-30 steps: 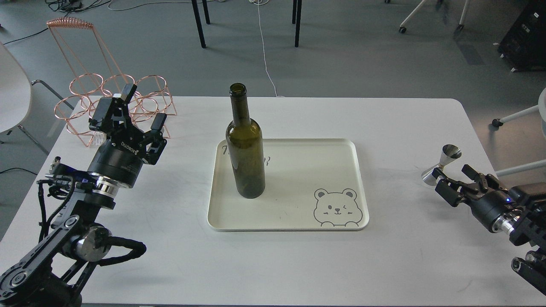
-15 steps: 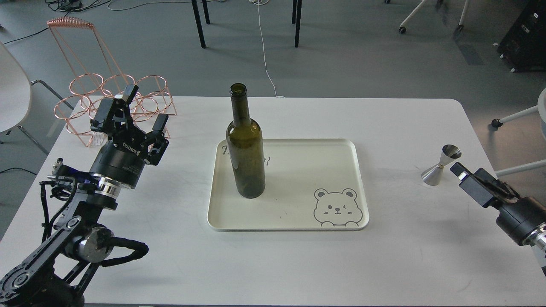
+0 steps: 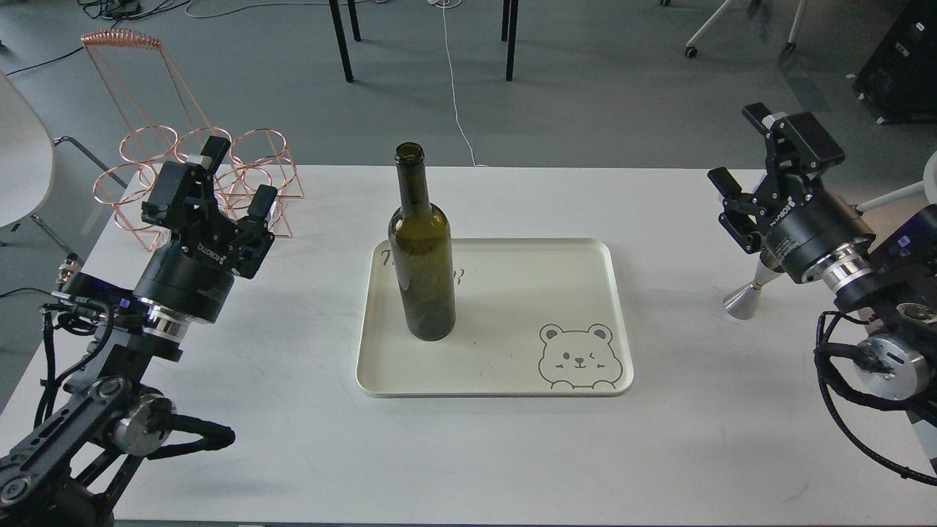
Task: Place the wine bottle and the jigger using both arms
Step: 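Withdraw the right gripper and swing the left gripper toward the bottle, then close the left gripper around the neck of the green wine bottle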
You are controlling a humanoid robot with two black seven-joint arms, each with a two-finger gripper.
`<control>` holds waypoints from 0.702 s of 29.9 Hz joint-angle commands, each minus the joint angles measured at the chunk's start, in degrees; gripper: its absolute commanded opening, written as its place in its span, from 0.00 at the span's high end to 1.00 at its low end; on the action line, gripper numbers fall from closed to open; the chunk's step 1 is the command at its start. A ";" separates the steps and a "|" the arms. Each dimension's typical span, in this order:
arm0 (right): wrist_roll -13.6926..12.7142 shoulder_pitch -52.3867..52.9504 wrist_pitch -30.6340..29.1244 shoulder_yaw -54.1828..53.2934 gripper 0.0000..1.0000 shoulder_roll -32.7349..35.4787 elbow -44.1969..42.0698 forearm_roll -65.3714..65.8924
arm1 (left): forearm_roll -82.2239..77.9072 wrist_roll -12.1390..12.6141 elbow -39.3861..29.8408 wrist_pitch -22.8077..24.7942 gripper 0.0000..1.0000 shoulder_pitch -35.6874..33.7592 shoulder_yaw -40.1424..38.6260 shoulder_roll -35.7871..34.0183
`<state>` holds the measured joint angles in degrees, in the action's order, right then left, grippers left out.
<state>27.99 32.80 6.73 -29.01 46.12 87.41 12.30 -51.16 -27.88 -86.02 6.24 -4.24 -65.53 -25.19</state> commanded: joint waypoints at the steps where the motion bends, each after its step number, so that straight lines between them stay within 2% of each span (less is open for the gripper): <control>1: 0.01 -0.98 -7.33 0.35 0.02 -5.15 -7.67 -1.84 | -9.80 -0.12 -2.65 0.26 0.02 0.72 0.14 -4.33; 5: 0.01 -3.44 -18.84 -0.08 0.02 -6.91 -15.06 -2.89 | -27.27 -0.12 -6.26 0.17 0.02 0.72 -0.03 -8.81; 8: 0.01 -4.41 -19.13 -0.44 0.02 -7.27 -15.34 -2.63 | -42.91 -0.12 -8.11 0.17 0.02 -0.94 -0.21 -12.41; 14: 0.01 -5.11 -19.04 -0.35 0.02 -7.35 -15.52 -2.02 | -66.06 -0.12 -8.20 0.44 0.02 -8.93 0.23 -17.25; 17: 0.01 -5.11 -19.04 -0.17 0.02 -7.44 -15.52 -1.93 | -67.75 -0.12 -8.02 0.44 0.02 -12.71 2.59 -17.35; 21: 0.01 -5.11 -19.04 -0.17 0.02 -7.62 -15.60 -1.93 | -68.19 -0.12 -7.67 0.44 0.02 -19.30 9.97 -16.91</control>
<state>28.00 27.70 -12.31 -29.19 38.59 71.85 10.37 -118.96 -28.02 -94.07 6.68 -19.07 -60.59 -42.46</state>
